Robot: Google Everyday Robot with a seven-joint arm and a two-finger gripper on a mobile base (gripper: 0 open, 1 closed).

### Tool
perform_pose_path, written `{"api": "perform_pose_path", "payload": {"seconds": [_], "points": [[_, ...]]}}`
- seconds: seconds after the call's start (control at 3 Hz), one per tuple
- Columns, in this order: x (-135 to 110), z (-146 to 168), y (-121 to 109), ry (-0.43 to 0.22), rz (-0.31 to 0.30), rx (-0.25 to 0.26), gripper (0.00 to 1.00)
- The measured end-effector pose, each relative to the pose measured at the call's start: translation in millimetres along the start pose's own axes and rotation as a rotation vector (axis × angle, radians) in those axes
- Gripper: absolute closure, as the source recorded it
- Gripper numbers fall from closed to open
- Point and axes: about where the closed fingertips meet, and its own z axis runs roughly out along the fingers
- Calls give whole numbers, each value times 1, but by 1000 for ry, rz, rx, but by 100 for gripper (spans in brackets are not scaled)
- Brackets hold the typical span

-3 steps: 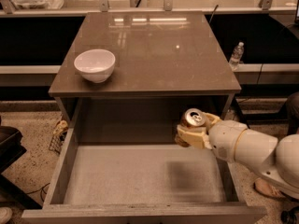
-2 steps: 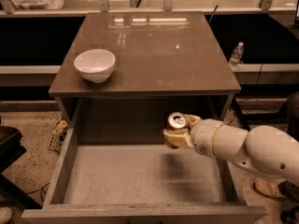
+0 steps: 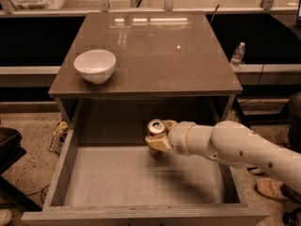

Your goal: Place orange can into top drawer

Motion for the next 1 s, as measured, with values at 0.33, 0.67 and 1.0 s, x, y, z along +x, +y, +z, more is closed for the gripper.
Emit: {"api": "perform_pose_path", "payload": {"seconds": [0.33, 0.67, 1.0], "points": [[13, 20, 9, 1, 42, -24, 100], [13, 21, 10, 1, 40, -27, 74], [12, 21, 11, 1, 40, -29, 51]]}}
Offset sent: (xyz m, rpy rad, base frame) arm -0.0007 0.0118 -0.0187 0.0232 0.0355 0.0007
